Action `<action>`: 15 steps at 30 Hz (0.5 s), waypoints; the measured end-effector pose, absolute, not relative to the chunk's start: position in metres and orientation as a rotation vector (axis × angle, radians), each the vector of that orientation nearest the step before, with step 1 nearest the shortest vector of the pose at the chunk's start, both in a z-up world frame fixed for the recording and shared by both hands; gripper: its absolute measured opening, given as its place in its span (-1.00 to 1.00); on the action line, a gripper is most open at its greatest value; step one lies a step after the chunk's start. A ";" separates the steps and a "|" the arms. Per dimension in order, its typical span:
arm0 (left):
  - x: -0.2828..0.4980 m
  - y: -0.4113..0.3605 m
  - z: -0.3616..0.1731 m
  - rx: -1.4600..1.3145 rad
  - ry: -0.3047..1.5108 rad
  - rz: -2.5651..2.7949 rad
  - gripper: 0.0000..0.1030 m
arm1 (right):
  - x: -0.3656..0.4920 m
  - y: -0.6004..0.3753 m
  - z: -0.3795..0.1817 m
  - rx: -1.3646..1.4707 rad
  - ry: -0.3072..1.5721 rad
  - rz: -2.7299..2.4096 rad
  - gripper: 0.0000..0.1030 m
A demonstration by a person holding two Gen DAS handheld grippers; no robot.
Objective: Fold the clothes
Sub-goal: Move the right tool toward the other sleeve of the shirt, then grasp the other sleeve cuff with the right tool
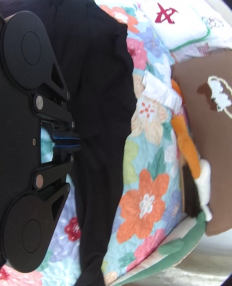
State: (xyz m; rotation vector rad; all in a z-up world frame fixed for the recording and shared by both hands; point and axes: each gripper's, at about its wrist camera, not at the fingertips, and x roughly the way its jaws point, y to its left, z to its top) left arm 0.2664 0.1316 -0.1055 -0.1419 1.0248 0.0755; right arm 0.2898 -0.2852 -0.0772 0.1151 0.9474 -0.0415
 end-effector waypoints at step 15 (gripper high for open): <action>0.179 -0.043 0.003 -0.108 0.974 -0.329 0.19 | 0.150 -0.329 0.054 0.139 0.936 0.004 0.25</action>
